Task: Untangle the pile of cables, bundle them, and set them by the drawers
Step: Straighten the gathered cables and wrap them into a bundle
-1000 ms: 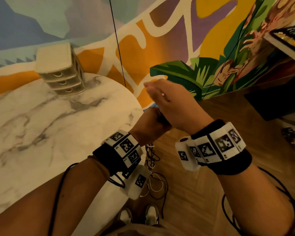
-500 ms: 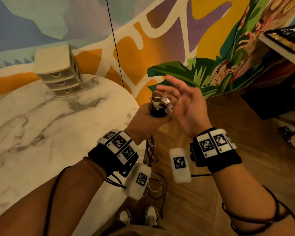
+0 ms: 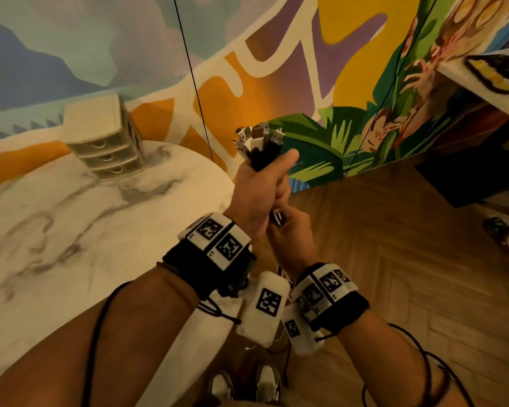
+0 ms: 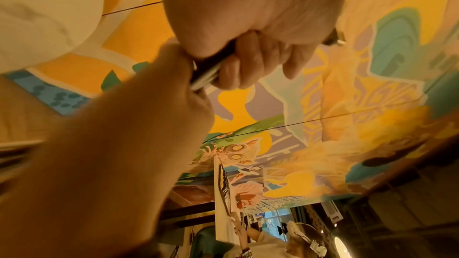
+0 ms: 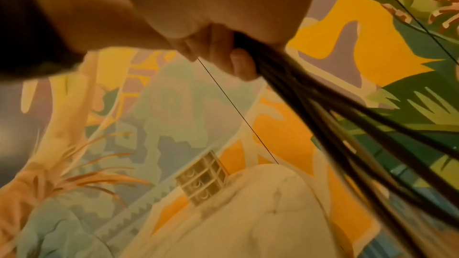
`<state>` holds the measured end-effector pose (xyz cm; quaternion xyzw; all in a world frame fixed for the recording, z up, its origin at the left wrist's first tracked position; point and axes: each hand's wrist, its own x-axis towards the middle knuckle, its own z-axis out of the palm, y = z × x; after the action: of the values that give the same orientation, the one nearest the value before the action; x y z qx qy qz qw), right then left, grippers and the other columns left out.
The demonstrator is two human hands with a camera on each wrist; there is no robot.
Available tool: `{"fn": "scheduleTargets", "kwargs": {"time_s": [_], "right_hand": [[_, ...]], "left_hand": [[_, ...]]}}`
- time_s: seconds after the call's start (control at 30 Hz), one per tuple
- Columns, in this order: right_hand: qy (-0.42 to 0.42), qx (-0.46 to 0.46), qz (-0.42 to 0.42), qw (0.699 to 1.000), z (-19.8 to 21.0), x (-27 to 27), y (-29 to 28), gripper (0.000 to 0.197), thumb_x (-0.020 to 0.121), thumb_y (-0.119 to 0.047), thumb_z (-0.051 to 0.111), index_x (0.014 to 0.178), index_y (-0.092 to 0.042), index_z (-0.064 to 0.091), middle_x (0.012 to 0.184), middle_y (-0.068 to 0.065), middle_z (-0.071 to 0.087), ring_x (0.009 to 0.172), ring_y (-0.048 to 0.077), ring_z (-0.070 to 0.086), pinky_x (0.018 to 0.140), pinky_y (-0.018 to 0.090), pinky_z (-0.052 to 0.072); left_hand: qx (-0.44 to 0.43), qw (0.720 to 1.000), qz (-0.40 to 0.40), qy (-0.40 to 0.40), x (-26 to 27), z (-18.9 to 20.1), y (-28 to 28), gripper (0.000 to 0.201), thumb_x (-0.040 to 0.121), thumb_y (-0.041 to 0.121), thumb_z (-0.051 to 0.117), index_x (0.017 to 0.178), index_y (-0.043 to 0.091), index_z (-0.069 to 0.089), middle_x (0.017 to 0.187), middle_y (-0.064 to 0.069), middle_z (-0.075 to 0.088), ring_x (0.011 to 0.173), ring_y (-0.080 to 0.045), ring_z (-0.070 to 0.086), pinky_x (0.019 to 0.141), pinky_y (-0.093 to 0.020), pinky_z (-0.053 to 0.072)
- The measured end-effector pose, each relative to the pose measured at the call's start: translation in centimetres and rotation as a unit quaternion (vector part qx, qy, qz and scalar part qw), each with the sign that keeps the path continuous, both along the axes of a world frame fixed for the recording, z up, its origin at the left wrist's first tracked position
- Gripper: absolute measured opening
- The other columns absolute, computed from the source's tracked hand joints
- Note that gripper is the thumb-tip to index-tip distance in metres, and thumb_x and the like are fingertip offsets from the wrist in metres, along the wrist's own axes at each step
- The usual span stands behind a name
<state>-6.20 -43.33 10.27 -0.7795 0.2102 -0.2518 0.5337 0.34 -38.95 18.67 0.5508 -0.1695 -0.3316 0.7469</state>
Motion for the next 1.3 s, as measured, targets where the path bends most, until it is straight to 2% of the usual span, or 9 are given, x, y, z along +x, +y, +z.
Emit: {"fn": "scheduleTargets", "kwargs": {"time_s": [0.27, 0.4, 0.5, 0.73, 0.87, 1.03, 1.17, 1.27, 1.3], "right_hand": [[-0.107, 0.112, -0.107, 0.982, -2.4, 0.1, 2.6, 0.031, 0.078, -0.020, 0.057, 0.107, -0.015, 0.045, 0.089, -0.013, 0.049, 0.080, 0.000, 0.053, 0.073, 0.004, 0.038], [-0.086, 0.066, -0.147, 0.983, -2.7, 0.9, 2.5, 0.014, 0.085, -0.018, 0.059, 0.099, -0.019, 0.059, 0.073, -0.016, 0.047, 0.067, -0.005, 0.052, 0.060, 0.005, 0.037], [-0.040, 0.036, -0.094, 0.994, -2.6, 0.6, 1.4, 0.013, 0.079, -0.042, 0.055, 0.075, -0.031, 0.049, 0.071, -0.011, 0.052, 0.067, 0.005, 0.052, 0.062, 0.029, 0.044], [0.094, -0.123, 0.009, 0.988, -3.1, -2.2, 0.0, 0.043, 0.086, -0.054, 0.040, 0.096, -0.018, 0.062, 0.067, -0.005, 0.059, 0.056, 0.013, 0.053, 0.053, 0.031, 0.044], [0.092, 0.068, 0.104, 0.988, -2.4, -3.5, -1.1, 0.041, 0.094, -0.044, 0.041, 0.073, -0.013, 0.060, 0.049, -0.010, 0.042, 0.041, 0.004, 0.034, 0.045, 0.023, 0.029], [0.155, 0.401, 0.023, 0.903, -1.6, -2.8, -3.3, 0.050, 0.092, -0.054, 0.045, 0.052, -0.024, 0.044, 0.045, -0.009, 0.038, 0.037, 0.008, 0.029, 0.040, 0.022, 0.021], [0.171, 0.465, 0.034, 0.868, -1.5, -1.4, -3.7, 0.062, 0.082, -0.061, 0.057, 0.067, -0.001, 0.057, 0.060, 0.020, 0.055, 0.044, 0.012, 0.028, 0.046, 0.021, 0.019], [0.180, 0.504, 0.091, 0.840, 0.2, -1.0, -4.2, 0.056, 0.091, -0.057, 0.044, 0.049, -0.020, 0.036, 0.041, -0.006, 0.027, 0.034, 0.007, 0.020, 0.039, 0.018, 0.010], [0.184, 0.526, 0.124, 0.821, 1.1, -1.0, -4.2, 0.055, 0.092, -0.057, 0.041, 0.049, -0.022, 0.034, 0.041, -0.009, 0.023, 0.032, 0.005, 0.019, 0.037, 0.016, 0.009]], "left_hand": [[-0.042, 0.972, 0.224, 0.063, 0.2, 1.7, -2.2, 0.048, 0.091, 0.026, 0.059, 0.052, 0.017, 0.033, 0.035, 0.006, 0.029, 0.026, -0.010, 0.025, 0.034, -0.014, 0.022], [-0.060, 0.955, 0.274, 0.097, 0.9, 1.3, -2.0, 0.051, 0.091, 0.026, 0.059, 0.050, 0.017, 0.031, 0.035, 0.006, 0.026, 0.026, -0.010, 0.022, 0.035, -0.013, 0.020], [-0.047, 0.946, 0.298, 0.122, 2.7, 0.8, -1.0, 0.052, 0.091, 0.029, 0.059, 0.050, 0.019, 0.029, 0.037, 0.004, 0.024, 0.028, -0.012, 0.019, 0.037, -0.015, 0.017], [-0.046, 0.927, 0.348, 0.131, 7.5, 1.2, 1.4, 0.043, 0.089, 0.031, 0.059, 0.054, 0.020, 0.036, 0.041, 0.005, 0.024, 0.033, -0.011, 0.017, 0.037, -0.016, 0.016], [-0.073, 0.952, 0.277, 0.111, 7.9, 0.8, 3.0, 0.053, 0.092, 0.034, 0.054, 0.047, 0.023, 0.028, 0.038, 0.006, 0.020, 0.032, -0.011, 0.015, 0.035, -0.016, 0.015], [0.031, 0.992, 0.026, -0.120, 3.6, 1.0, 4.6, 0.031, 0.088, 0.026, 0.060, 0.065, 0.018, 0.041, 0.040, 0.009, 0.033, 0.035, -0.009, 0.029, 0.038, -0.022, 0.025], [0.123, 0.838, -0.319, -0.425, -1.4, 0.3, 6.5, 0.006, 0.082, 0.004, 0.062, 0.081, 0.010, 0.061, 0.060, 0.013, 0.061, 0.057, -0.001, 0.054, 0.062, -0.005, 0.044], [0.266, 0.485, -0.466, -0.690, -0.5, -1.8, 7.4, 0.021, 0.085, 0.036, 0.060, 0.091, 0.018, 0.068, 0.079, -0.001, 0.070, 0.072, -0.016, 0.064, 0.065, -0.019, 0.048], [0.334, 0.414, -0.462, -0.709, 0.9, -1.7, 7.5, 0.026, 0.088, 0.040, 0.053, 0.100, 0.022, 0.067, 0.089, -0.001, 0.070, 0.081, -0.021, 0.065, 0.072, -0.027, 0.051]]}}
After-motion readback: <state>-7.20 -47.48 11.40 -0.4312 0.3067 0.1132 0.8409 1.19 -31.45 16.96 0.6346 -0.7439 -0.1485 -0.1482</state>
